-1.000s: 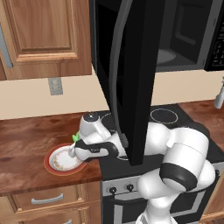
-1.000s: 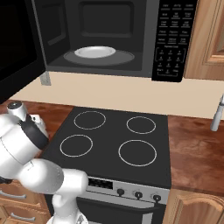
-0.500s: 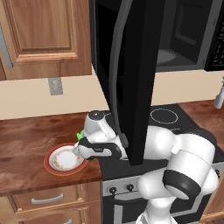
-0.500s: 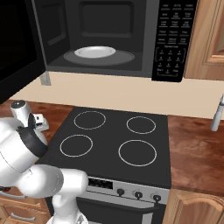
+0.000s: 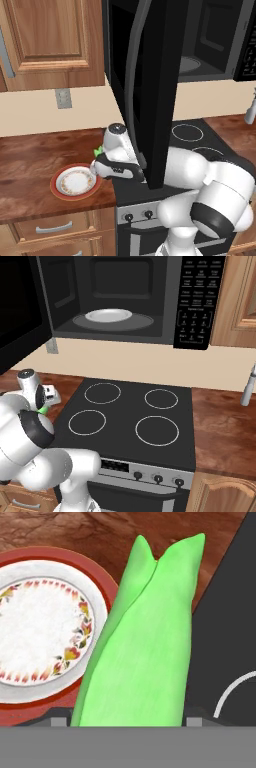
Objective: Pick the corn from the counter and place it in the microwave. Then turn on the microwave.
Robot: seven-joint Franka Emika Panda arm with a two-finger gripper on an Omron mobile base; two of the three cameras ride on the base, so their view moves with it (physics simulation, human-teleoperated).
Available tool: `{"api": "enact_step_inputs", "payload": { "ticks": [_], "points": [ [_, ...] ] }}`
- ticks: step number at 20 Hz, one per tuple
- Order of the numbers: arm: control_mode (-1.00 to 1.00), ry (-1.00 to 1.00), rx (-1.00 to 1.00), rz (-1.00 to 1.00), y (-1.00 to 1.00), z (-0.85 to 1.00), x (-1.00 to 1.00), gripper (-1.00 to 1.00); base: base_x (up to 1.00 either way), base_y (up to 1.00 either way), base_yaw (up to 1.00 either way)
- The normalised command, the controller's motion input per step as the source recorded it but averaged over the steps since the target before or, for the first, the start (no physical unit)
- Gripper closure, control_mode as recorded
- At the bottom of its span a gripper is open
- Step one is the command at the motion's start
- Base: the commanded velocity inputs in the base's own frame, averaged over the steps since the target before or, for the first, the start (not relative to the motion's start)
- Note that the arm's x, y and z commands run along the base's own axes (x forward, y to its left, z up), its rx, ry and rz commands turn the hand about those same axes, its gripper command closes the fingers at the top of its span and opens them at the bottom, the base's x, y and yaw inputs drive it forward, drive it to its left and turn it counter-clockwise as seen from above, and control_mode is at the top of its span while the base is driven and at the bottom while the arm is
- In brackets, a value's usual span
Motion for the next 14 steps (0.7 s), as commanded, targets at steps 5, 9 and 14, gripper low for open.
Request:
{"api": "enact_step_inputs", "payload": {
  "ticks": [5, 9, 14],
  "points": [
    [-1.0, 0.0, 0.0, -0.02, -0.25, 0.09, 0.0, 1.0, 0.0, 0.0, 0.0],
    [-1.0, 0.0, 0.0, -0.02, -0.26, 0.08, 0.0, 1.0, 0.0, 0.0, 0.0],
    [-1.0, 0.0, 0.0, -0.02, -0.28, 0.08, 0.0, 1.0, 0.0, 0.0, 0.0]
  ]
}}
